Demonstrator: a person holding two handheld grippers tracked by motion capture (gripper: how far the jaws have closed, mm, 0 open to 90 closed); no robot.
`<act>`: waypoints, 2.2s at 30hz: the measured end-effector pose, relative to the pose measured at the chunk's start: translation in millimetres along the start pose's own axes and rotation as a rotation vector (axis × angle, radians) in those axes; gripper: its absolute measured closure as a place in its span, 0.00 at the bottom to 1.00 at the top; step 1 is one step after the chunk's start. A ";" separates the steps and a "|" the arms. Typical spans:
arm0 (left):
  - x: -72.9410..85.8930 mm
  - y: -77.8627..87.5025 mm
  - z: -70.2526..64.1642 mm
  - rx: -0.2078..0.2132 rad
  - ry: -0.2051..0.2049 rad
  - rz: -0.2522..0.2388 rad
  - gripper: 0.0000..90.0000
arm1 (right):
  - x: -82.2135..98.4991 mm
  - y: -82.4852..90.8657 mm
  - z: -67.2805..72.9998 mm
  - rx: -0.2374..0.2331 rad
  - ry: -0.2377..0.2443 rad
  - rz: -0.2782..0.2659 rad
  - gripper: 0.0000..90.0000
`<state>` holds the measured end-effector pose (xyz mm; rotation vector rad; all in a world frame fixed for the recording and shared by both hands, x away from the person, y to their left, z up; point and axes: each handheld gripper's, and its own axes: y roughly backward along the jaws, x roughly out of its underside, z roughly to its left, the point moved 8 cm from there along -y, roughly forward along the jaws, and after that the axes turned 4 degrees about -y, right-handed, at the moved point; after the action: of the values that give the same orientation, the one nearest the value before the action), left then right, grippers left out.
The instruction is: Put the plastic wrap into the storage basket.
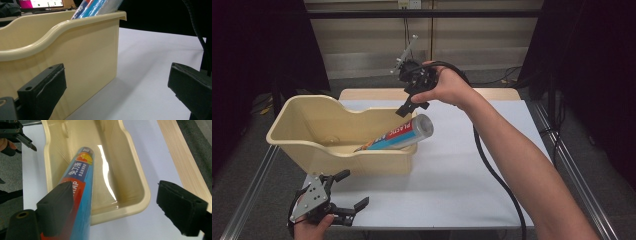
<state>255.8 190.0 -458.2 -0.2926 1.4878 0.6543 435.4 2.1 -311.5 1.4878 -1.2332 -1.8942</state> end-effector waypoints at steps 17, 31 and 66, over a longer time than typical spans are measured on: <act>0.1 -1.3 0.2 -0.005 -0.005 0.005 0.02 | 23.3 14.4 -9.2 0.011 -0.021 -0.055 0.07; 0.3 -2.3 0.5 -0.004 -0.005 0.005 0.02 | 44.3 28.9 -25.0 0.041 -0.084 -0.118 0.08; 1.2 -3.8 -0.3 0.004 -0.013 0.021 0.02 | 128.7 57.1 -35.9 0.108 -0.158 -0.236 0.08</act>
<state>257.6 187.1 -460.2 -0.2695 1.4818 0.6688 415.7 -140.1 -334.3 1.6276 -1.2954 -2.1648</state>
